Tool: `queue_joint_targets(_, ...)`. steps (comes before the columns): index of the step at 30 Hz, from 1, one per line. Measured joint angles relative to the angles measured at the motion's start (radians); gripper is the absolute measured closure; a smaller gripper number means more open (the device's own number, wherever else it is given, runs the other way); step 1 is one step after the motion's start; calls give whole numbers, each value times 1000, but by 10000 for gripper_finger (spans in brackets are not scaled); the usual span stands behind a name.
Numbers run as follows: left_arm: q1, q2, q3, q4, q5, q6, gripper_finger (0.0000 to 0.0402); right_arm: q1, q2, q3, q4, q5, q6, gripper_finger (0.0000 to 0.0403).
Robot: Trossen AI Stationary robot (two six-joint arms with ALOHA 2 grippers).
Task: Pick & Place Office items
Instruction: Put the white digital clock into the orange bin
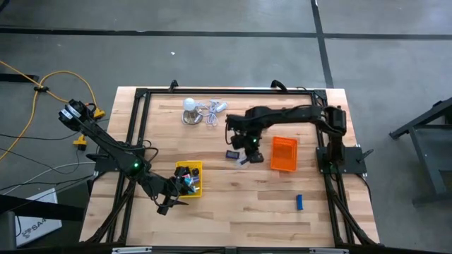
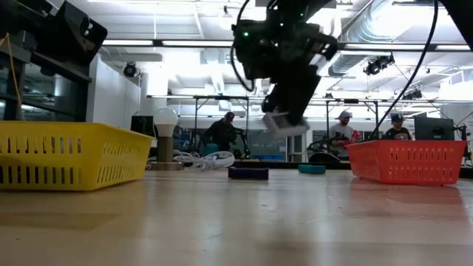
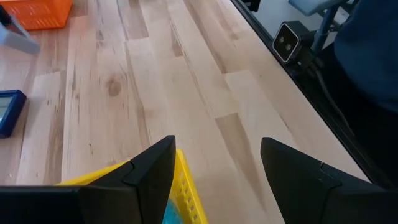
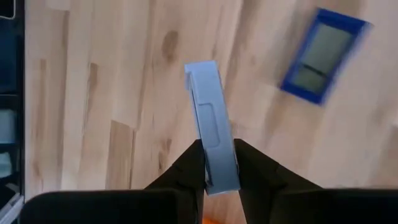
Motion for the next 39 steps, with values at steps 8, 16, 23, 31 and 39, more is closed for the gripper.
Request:
queue_joint_targets(8, 0, 0, 0, 0, 0, -1, 172, -88, -128, -2, -84, -17, 11, 339)
queue_joint_targets(16, 1, 0, 0, 0, 0, 0, 172, -176, -377, -220, 18, 29, 99, 339)
queue_joint_targets(23, 1, 0, 0, 1, 0, 0, 172, -244, -585, -505, 179, 87, 210, 339)
queue_joint_targets(31, 3, 0, 0, 1, 0, 0, 172, -248, -696, -685, 210, 200, 317, 339)
queue_joint_targets(39, 3, 0, 0, 1, -1, 1, 172, -230, -779, -804, 230, 206, 401, 339)
